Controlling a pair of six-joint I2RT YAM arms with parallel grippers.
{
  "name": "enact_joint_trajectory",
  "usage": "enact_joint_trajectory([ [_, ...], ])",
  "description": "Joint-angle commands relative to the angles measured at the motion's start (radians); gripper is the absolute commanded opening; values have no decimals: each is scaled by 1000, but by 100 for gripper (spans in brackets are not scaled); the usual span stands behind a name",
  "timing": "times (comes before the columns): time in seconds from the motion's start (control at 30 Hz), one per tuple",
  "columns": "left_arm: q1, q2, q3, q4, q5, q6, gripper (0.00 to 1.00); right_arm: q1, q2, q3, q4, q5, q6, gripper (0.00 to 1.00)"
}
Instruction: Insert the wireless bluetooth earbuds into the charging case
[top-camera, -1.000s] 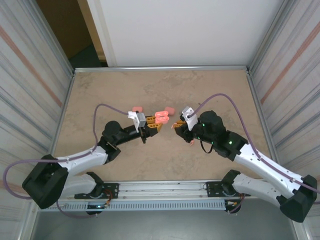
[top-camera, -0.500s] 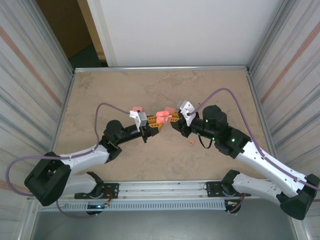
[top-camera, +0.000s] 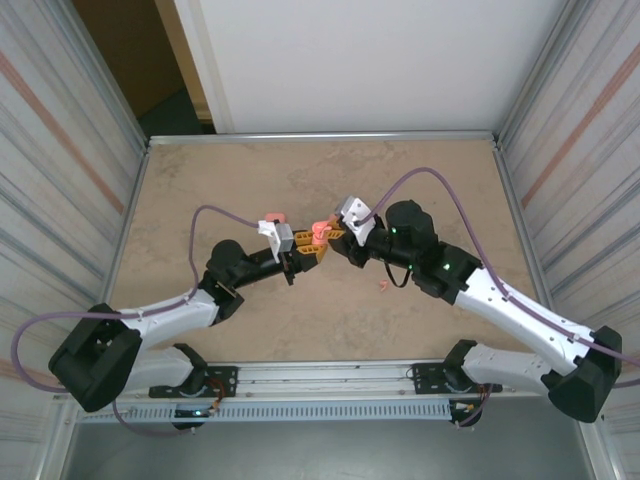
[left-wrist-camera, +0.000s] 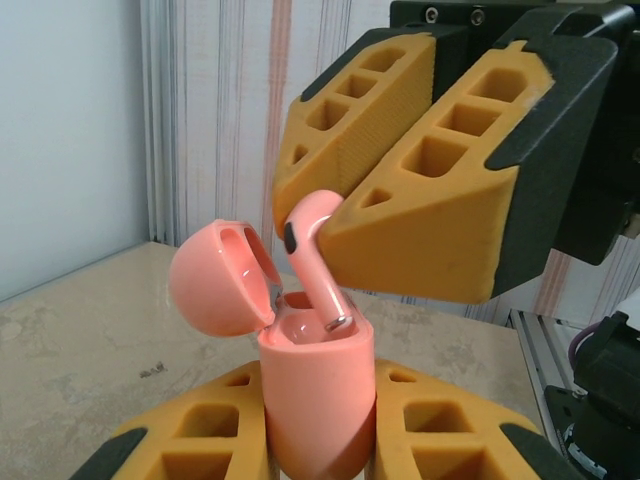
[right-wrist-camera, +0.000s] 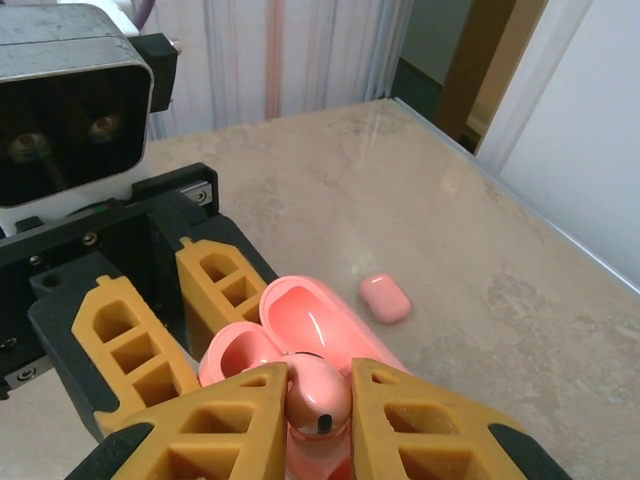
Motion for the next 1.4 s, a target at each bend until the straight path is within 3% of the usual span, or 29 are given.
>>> enact_joint_trajectory([
  [0.0,-3,-1,29,40,19,-2,0,14,11,48,17,-5,-31,20],
  [0.5,-3,-8,25,35,16,1,0,18,46,61,-5,-13,-46,20],
  [0.97,-3,-18,19,31,14,8,0,16,55,90,-115,-112,-56,25],
  [1.37,-3,-29,14,26,11,10,0,-8,33,152,-129,-108,13,53],
])
